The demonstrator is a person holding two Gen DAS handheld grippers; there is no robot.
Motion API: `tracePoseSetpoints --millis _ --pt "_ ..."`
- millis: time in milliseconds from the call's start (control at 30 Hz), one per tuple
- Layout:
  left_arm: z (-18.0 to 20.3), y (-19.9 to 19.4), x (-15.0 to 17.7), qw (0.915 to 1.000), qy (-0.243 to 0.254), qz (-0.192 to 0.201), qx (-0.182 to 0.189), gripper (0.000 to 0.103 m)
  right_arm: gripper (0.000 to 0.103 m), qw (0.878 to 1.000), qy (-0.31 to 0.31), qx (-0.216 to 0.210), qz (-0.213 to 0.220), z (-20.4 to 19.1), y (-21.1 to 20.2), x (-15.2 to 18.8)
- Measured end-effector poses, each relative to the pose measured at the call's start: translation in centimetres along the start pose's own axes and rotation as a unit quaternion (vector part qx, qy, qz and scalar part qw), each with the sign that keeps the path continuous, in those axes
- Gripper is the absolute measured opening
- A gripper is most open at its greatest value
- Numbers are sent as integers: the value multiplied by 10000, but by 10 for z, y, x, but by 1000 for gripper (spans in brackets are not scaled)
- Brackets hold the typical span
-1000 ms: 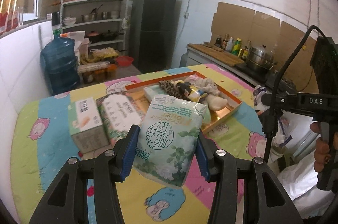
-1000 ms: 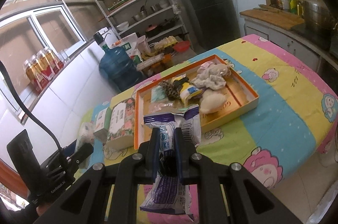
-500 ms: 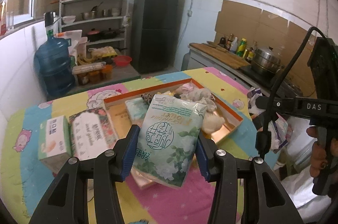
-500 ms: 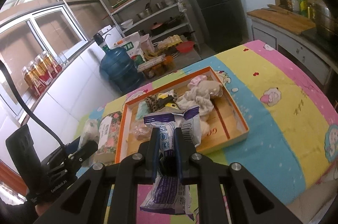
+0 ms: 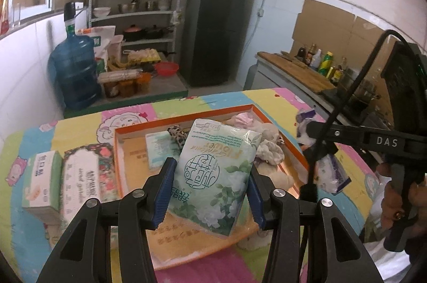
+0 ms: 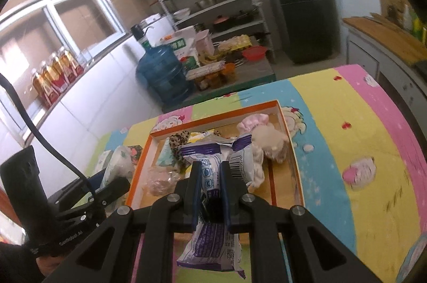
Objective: Organize soft objects
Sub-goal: 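Carry the tissue pack with the left tool while the right tool carries the wrapper to the box, then lower both tools into the box and open them to release the tissue pack and wrapper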
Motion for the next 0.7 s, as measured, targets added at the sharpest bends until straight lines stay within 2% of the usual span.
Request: tracePoseSetpoints --millis 200,500,700 --pt "-1 25 -7 9994 -271 -17 -204 51 14 9993 -276 -179 -165 -1 28 -15" --pt "-9 49 -10 9967 -426 -146 -671 51 14 9966 -650 -381 -347 -13 62 -31" --pt "-16 64 -8 9948 -546 -300 -801 51 14 9946 -846 -349 -490 -20 81 -35"
Point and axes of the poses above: each gripper's, at about its wrist camera, not at the fingertips, and y roughly the way its jaws point, z to its right, x to its underside, the point moved 1 cm from there along y, roughly the way its jaws point, and after that the axes turned 12 degrees about x, right-handed, at the moved point
